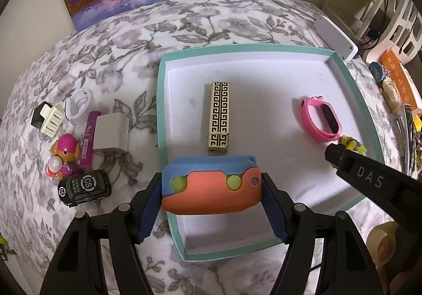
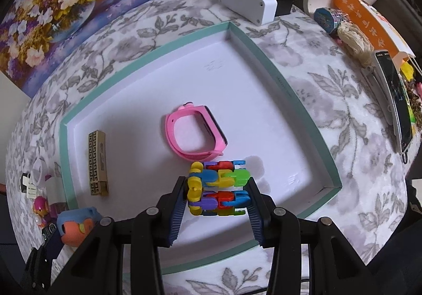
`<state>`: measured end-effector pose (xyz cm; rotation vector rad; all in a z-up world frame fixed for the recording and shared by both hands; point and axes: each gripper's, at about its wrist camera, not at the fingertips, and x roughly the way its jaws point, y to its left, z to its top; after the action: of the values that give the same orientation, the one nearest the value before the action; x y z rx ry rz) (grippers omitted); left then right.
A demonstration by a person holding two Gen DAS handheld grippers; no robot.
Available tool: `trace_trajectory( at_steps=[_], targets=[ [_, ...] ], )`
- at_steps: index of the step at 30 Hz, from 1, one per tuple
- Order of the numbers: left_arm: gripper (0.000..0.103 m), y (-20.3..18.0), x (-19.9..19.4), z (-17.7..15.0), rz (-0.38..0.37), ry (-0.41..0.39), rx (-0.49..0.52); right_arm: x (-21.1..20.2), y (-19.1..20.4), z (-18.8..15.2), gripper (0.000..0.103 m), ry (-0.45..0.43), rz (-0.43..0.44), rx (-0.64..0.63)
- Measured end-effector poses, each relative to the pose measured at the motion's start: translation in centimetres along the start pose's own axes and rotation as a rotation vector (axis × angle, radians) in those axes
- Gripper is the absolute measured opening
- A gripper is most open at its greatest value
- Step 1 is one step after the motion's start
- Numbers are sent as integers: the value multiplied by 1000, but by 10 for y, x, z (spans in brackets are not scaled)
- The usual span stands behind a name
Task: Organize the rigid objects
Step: 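Carry the toy blocks and fidget toy into the tray and open both tools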
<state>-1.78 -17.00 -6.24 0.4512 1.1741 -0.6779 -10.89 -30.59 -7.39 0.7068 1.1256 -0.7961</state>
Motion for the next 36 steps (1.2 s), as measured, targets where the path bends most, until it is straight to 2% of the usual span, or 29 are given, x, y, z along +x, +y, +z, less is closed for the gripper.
trace_trajectory(
  at_steps=[3, 4, 5, 7, 12, 13, 14, 19, 22, 24, 26, 32, 36],
  targets=[
    [73, -3, 1, 0, -6, 4, 16, 0, 2, 0, 49, 0, 1, -9],
    [74, -3, 0, 0, -3, 2, 23, 0, 2, 0, 53, -2, 4, -10],
    [77, -5, -2, 1, 7, -3, 34, -1, 2, 0, 63, -6, 8, -9],
    [78, -6, -5, 1, 18, -17, 45, -4, 1, 1, 73, -15, 16, -4],
    [79, 1, -7, 2, 34, -18, 32, -8, 1, 2, 76, -35, 16, -4],
    [81, 4, -7, 3, 44, -19, 22, -8, 1, 2, 77, -36, 16, -3],
    [88, 8, -7, 4, 52, -22, 12, -8, 1, 2, 78, -35, 16, -2],
    [91, 32, -11, 8, 78, -37, -68, -6, -1, 3, 87, -35, 3, 1],
    [98, 55, -12, 9, 88, -38, -144, -6, -1, 3, 87, -38, 1, 4],
    [99, 71, -13, 10, 103, -45, -198, -6, -1, 3, 89, -40, -6, 1],
    [99, 88, -16, 10, 122, -51, -251, -5, -1, 3, 103, -36, -6, 1],
    [99, 146, -29, 5, 172, -76, -406, -6, 9, 1, 103, -51, -3, -42],
    [99, 180, -38, 0, 215, -89, -465, -10, 19, -2, 103, -70, 7, -69]
  ],
)
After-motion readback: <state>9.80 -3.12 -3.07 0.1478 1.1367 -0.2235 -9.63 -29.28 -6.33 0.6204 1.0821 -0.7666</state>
